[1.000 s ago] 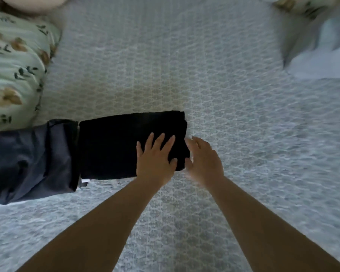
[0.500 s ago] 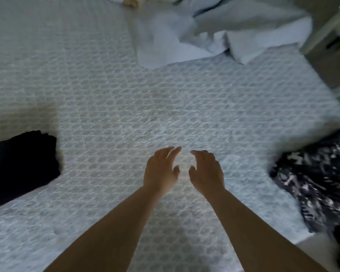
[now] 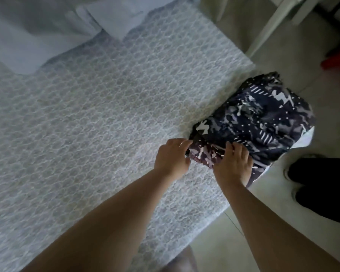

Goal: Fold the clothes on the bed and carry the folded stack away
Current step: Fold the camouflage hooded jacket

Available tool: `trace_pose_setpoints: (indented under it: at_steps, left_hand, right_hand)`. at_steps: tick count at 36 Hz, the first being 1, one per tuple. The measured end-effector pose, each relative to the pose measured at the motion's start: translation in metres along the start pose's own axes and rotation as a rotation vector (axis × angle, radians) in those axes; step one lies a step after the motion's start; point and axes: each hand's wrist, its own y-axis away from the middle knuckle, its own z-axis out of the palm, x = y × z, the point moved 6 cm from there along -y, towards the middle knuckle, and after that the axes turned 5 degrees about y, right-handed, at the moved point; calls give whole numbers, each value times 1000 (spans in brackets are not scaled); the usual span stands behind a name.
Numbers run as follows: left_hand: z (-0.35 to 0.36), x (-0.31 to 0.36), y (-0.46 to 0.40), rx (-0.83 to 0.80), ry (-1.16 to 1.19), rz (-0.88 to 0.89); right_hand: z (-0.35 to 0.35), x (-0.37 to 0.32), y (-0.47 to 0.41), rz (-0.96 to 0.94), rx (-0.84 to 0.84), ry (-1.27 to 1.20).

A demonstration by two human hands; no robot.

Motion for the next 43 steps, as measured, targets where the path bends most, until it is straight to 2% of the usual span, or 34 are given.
trace_pose_setpoints:
  at_steps: [4,7,10,16,19,22,26,30,33,36,41,43]
  left_hand:
    - [14,24,-26,44,-13,81]
    - [21,38,-48,77,-39,141]
    - [34,46,-70,12,-120,143]
    - [36,47,-91,-26,-190,130]
    - [23,52,-87,97,-96,151]
    - [6,46,-73,166,222,-19]
    - [-19,36,-47,163,629,-191]
    - [-77,33,-13,247,801,-237]
    - [-136,30,18,283,767,-244]
    - [-199,25,55,384,770,-211]
    - [-292,14,136,561,881,-137]
    - [-328,13,174,603,769,-56]
  right_hand:
    - [15,25,-19,-32,-25,25]
    - [20,31,-30,-85,16,-86]
    - [20,36,-36,-149,26,-268]
    - [25,38,-36,-274,-95,-265]
    - [20,28,-34,-288,-130,-327]
    - [0,20,-29,-173,-62,-486]
    - [-39,0,-25,-104,-23,-636]
    - [-95,-35,-13,-269,-122,-693]
    - [-149,-67,5,-431,-172,-596]
    - [-211,-104,27,-567,-138,-543]
    - [-316,-161,82,-708,-227,-773]
    - [-353,-181,113,-787,-256,-853]
